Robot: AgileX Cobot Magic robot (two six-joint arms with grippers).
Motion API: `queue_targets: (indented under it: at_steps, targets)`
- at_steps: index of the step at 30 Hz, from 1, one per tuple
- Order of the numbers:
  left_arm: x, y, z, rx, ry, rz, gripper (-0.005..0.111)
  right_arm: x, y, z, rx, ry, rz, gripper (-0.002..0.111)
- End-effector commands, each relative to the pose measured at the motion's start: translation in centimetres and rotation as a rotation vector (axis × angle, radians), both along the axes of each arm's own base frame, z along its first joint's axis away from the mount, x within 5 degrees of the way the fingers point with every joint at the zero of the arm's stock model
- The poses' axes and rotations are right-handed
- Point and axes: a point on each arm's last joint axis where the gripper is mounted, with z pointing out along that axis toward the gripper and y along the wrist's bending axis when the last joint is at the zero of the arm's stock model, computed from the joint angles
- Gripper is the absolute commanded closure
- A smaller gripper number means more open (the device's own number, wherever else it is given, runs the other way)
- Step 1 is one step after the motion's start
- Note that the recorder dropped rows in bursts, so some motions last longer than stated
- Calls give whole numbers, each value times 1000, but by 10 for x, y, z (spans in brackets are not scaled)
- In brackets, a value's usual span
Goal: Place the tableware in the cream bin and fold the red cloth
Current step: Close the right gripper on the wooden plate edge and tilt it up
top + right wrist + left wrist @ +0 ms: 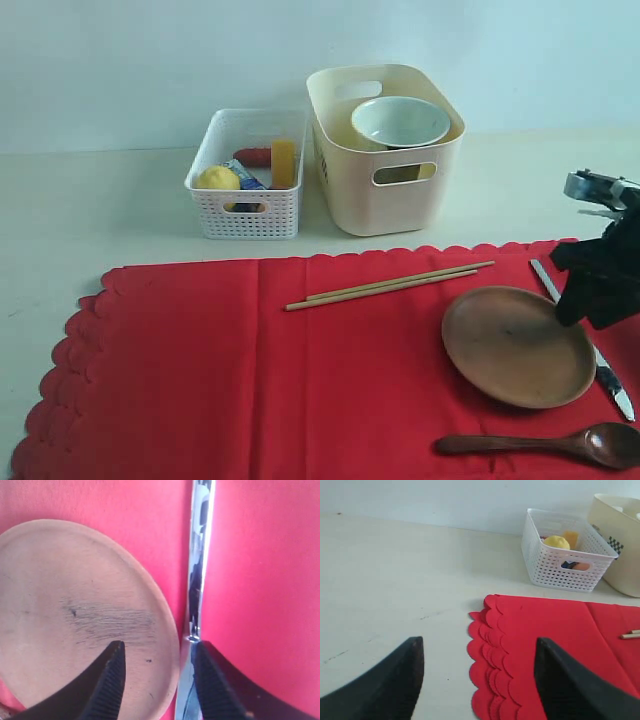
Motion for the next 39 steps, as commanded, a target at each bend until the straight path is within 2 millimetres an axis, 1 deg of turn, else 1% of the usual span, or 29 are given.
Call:
queue_targets:
  at_steps: [1, 6, 17, 27, 39]
  targets:
    - [0, 0, 0, -13, -7, 4, 45, -1, -1, -8, 6, 33, -2, 65]
    - [0, 0, 0, -13, -7, 4, 45, -3, 5, -23, 85, 106, -20, 65]
    - [0, 0, 0, -13, -7, 4, 45, -3, 10, -20, 145, 105, 1, 65]
    - [0, 0, 0, -13, -7, 4, 45, -5, 11, -4, 154, 71, 15, 65]
    - [0, 0, 0, -13, -7, 4, 45, 0, 7, -9, 103, 34, 0, 65]
